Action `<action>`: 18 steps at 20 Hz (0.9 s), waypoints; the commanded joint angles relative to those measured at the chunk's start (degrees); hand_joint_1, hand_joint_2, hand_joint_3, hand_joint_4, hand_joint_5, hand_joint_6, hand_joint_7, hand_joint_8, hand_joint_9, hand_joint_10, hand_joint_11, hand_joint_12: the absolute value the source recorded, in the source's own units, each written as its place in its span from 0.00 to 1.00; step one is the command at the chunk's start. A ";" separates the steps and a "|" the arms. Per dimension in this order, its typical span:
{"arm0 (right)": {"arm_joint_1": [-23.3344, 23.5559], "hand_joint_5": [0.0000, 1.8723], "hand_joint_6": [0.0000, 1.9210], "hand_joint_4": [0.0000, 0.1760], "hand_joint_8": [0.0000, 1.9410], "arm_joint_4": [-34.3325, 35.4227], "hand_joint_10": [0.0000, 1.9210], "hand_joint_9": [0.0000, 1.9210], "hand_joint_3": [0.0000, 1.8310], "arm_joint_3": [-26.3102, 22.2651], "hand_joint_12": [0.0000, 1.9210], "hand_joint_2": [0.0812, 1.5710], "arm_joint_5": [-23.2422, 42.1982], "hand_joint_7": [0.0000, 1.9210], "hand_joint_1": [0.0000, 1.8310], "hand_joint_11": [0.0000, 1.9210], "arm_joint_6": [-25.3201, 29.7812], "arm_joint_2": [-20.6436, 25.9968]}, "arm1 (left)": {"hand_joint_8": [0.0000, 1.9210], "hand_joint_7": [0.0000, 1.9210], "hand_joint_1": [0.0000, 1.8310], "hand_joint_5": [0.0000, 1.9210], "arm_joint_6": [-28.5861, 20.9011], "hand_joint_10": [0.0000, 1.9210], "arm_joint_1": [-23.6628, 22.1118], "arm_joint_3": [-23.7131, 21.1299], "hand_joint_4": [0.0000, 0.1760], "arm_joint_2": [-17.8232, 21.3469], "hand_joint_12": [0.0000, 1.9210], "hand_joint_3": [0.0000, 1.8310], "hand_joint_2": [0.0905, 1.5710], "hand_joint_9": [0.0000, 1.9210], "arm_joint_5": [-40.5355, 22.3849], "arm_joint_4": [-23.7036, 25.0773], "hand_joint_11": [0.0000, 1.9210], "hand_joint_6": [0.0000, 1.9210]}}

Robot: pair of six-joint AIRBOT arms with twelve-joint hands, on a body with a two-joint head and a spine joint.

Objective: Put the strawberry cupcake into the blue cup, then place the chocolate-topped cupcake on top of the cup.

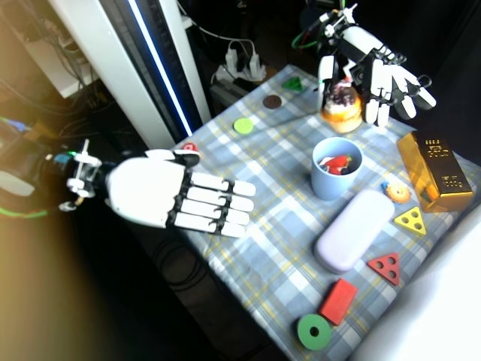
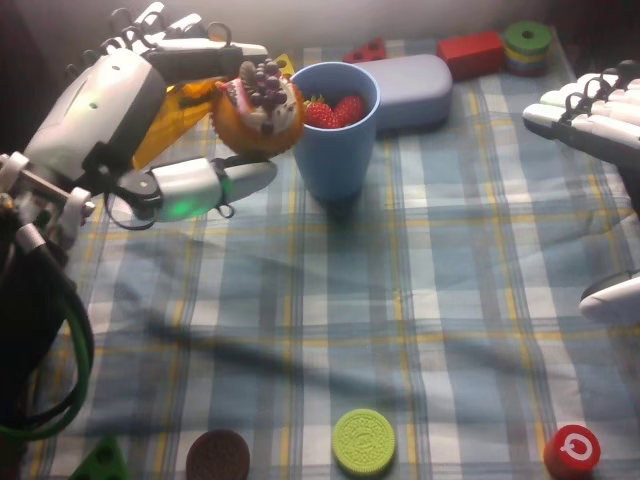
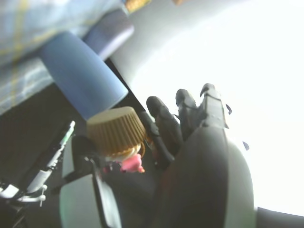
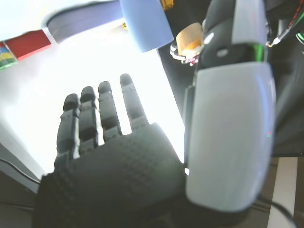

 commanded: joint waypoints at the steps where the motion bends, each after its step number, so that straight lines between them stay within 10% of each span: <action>1: 0.13 0.00 0.00 0.02 0.00 1.30 0.00 0.00 0.00 0.19 0.00 0.49 6.81 0.00 0.21 0.00 0.10 -0.11 | 0.00 0.36 0.52 0.39 -0.36 0.00 -1.00 0.25 0.47 -0.12 0.00 0.00 0.63 0.17 -6.63 2.25 0.00 0.00; 3: 0.08 0.00 0.00 0.01 0.00 1.30 0.00 0.00 0.00 0.31 0.00 0.49 6.81 0.00 0.20 0.00 0.10 -0.32 | 0.00 0.28 0.50 0.40 -0.36 0.00 -1.85 0.48 0.69 -0.26 0.00 0.01 0.64 0.11 -6.33 2.95 0.00 0.00; 5: -0.04 0.00 0.00 0.04 0.00 1.31 0.00 0.00 0.00 0.48 0.00 0.49 6.81 0.01 0.21 0.00 0.10 -0.51 | 0.01 0.32 0.53 0.40 -0.36 0.00 -3.02 1.16 0.46 -0.70 0.00 0.00 0.66 0.12 -5.71 3.50 0.00 0.00; 7: -0.12 0.00 0.00 0.01 0.00 1.31 0.00 0.00 0.00 0.63 0.00 0.49 6.81 0.01 0.20 0.00 0.10 -0.82 | 0.01 0.33 0.52 0.40 -0.36 0.00 -4.31 2.01 0.84 -1.53 0.00 0.00 0.63 0.11 -5.16 3.83 0.00 0.00; 9: -0.12 0.00 0.00 0.07 0.00 1.31 0.00 0.00 0.00 0.79 0.00 0.49 6.81 0.01 0.20 0.00 0.10 -1.01 | 0.00 0.29 0.48 0.41 -0.36 0.00 -5.04 2.50 0.91 -2.18 0.00 0.00 0.64 0.09 -5.00 4.16 0.00 0.00; 15: -0.20 0.00 0.00 0.32 0.01 1.30 0.00 0.00 0.00 0.80 0.00 0.49 6.82 0.02 0.20 0.00 0.10 -0.89 | 0.01 0.38 0.59 0.40 -0.40 0.00 -6.58 4.88 0.76 -4.57 0.00 0.00 0.59 0.13 -3.96 4.01 0.00 0.00; 18: -0.38 0.00 0.00 0.33 0.01 1.30 0.00 0.00 0.00 0.87 0.00 0.48 7.20 0.02 0.19 0.00 0.10 -1.03 | 0.00 0.25 0.57 0.38 -0.44 0.00 -7.09 6.11 0.96 -5.77 0.00 0.00 0.58 0.08 -3.55 3.87 0.00 0.00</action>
